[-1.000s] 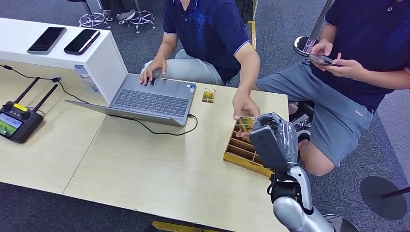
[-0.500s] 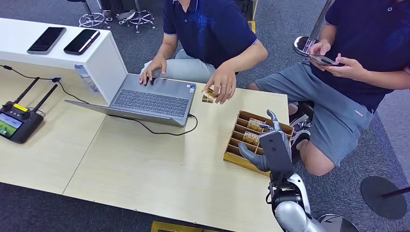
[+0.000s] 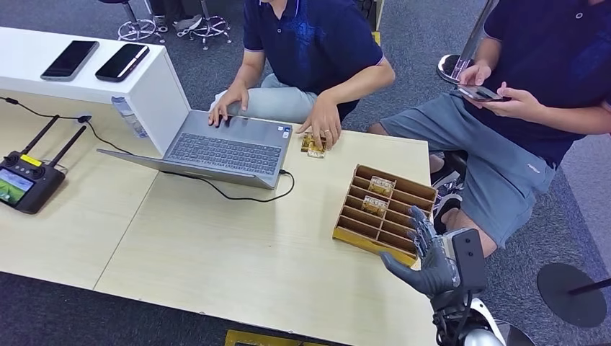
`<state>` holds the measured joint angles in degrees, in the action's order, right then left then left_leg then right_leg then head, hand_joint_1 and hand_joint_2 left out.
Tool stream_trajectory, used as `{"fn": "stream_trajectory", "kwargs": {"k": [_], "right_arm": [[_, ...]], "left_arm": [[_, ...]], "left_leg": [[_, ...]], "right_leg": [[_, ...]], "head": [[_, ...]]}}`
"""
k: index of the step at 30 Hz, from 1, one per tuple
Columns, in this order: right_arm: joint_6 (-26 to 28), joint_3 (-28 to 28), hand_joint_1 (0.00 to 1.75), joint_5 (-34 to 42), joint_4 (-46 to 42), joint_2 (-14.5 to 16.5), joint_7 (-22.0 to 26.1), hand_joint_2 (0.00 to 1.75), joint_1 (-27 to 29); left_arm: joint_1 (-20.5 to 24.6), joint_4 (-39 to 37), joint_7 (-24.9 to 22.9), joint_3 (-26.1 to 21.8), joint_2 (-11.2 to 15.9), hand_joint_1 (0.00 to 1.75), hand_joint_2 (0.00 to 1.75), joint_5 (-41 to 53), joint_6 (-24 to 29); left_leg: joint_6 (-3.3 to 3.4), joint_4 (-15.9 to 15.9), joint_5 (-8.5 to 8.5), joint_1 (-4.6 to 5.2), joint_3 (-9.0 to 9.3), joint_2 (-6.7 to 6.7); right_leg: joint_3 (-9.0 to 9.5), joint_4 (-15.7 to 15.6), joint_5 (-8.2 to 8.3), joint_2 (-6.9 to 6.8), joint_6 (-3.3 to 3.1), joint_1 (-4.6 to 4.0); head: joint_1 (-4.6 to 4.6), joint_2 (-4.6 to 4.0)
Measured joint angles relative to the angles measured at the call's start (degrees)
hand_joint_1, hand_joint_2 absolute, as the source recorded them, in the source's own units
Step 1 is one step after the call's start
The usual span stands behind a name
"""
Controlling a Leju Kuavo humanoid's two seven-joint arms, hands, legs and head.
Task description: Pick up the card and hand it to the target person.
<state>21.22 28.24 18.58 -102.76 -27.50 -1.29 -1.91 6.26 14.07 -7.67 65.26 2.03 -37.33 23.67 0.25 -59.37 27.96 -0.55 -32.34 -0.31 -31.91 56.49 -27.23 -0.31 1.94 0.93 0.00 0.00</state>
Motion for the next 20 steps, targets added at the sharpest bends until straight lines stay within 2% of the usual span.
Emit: {"fn": "stream_trajectory", "kwargs": {"k": [20], "right_arm": [[-1.1, 1.1, 0.00, 0.8, -0.4, 0.9, 2.3, 1.75, -0.4]], "left_arm": [[0.4, 0.1, 0.4, -0.2, 0.2, 0.00, 0.00, -0.5, 0.1]], "left_leg": [[-0.02, 0.0, -0.01, -0.02, 0.04, 0.11]], "right_leg": [[0.00, 0.0, 0.04, 0.11, -0.03, -0.02]], "head": [[0.00, 0.00]]}}
